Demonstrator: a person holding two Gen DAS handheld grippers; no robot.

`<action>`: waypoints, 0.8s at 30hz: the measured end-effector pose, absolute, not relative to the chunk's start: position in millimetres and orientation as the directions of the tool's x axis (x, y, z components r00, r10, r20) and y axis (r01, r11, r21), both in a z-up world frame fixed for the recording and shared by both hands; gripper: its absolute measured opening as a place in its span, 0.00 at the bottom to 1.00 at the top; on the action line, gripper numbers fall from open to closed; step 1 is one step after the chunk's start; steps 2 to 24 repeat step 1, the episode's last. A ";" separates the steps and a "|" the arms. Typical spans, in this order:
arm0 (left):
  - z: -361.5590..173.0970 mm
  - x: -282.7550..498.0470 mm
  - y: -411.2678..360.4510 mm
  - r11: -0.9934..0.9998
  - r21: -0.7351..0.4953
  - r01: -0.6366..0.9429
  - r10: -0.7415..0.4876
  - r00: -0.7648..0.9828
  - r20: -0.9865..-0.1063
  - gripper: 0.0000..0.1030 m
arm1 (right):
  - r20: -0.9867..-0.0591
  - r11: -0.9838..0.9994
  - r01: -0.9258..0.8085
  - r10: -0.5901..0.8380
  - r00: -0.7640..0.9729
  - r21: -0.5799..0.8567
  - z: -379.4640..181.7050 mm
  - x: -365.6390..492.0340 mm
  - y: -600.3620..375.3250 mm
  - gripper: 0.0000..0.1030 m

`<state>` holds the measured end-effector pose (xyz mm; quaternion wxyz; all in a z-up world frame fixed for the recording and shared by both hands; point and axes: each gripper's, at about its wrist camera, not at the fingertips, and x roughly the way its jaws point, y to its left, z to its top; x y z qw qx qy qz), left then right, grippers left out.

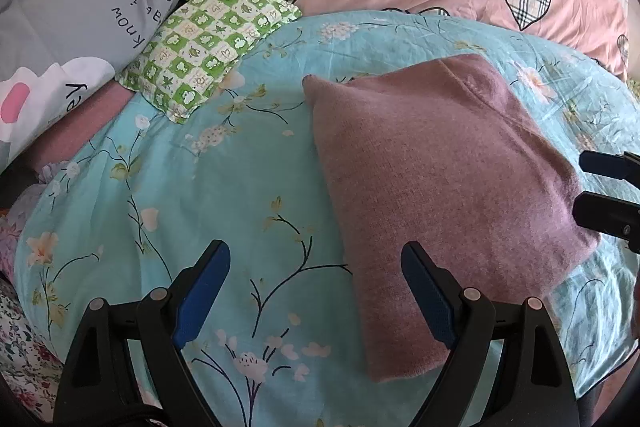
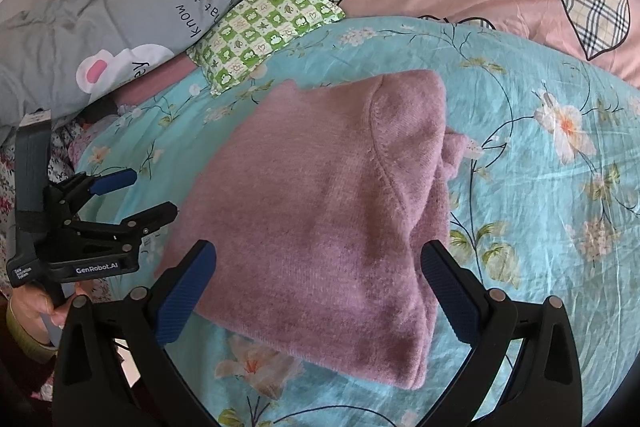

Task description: Fold small clothes

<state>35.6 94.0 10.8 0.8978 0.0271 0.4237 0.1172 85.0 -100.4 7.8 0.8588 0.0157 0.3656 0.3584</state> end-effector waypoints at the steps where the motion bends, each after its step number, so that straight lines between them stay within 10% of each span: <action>1: 11.2 35.7 93.0 0.972 0.148 -0.185 0.232 0.613 -0.756 0.85 | -0.614 0.737 -0.610 0.632 0.472 0.290 8.9 84.9 -99.1 0.99; 24: 11.2 35.7 93.0 0.972 0.148 -0.185 0.232 0.613 -0.756 0.85 | -0.614 0.737 -0.610 0.632 0.472 0.290 8.9 84.9 -99.1 0.99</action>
